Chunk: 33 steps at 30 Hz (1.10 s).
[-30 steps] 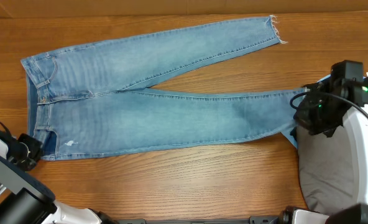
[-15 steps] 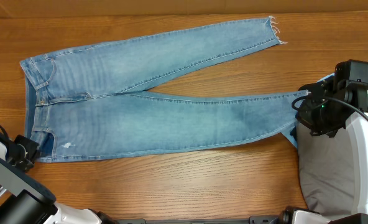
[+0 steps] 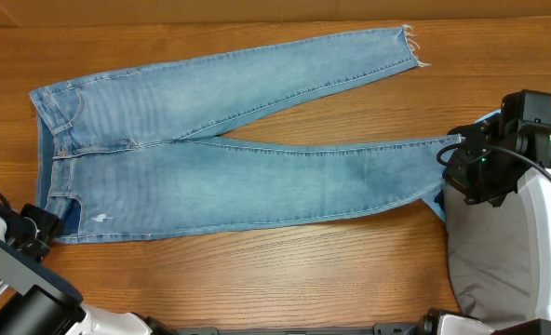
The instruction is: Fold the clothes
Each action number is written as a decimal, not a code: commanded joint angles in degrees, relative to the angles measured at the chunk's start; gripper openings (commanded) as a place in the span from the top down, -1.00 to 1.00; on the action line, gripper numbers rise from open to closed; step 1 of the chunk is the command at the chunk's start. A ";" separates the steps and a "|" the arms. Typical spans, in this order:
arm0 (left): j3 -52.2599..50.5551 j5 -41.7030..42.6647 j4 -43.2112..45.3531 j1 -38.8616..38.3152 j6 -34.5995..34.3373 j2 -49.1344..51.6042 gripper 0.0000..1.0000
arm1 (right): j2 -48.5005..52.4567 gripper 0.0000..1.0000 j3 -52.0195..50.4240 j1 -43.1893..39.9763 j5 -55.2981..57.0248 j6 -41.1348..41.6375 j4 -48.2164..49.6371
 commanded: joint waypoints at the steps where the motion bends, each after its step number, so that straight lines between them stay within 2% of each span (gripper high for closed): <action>1: 1.51 8.94 -0.09 4.63 3.19 -2.12 -0.19 | -0.59 0.91 1.53 0.26 0.55 -0.42 0.11; 4: 1.31 13.16 0.59 9.18 4.52 -2.12 -0.31 | -0.59 0.91 1.53 0.26 0.55 -0.39 0.07; 8: 0.15 19.98 3.37 13.25 8.13 -2.01 -0.27 | -0.59 0.91 1.53 0.26 0.55 -0.39 0.07; 14: -1.31 19.80 5.99 11.58 8.61 -0.11 -0.18 | -0.59 0.91 1.53 0.26 0.55 -0.39 -0.04; 19: -1.36 18.99 5.66 11.13 9.07 2.95 0.00 | -0.59 0.90 1.51 0.26 0.55 -0.39 -0.48; 21: -1.44 16.61 4.04 11.39 9.01 3.98 0.15 | -0.59 0.89 1.53 0.26 0.55 -0.37 -0.57; 33: -1.77 14.93 7.54 10.78 8.57 6.16 0.10 | -0.59 0.88 1.51 0.26 0.55 -0.37 -0.37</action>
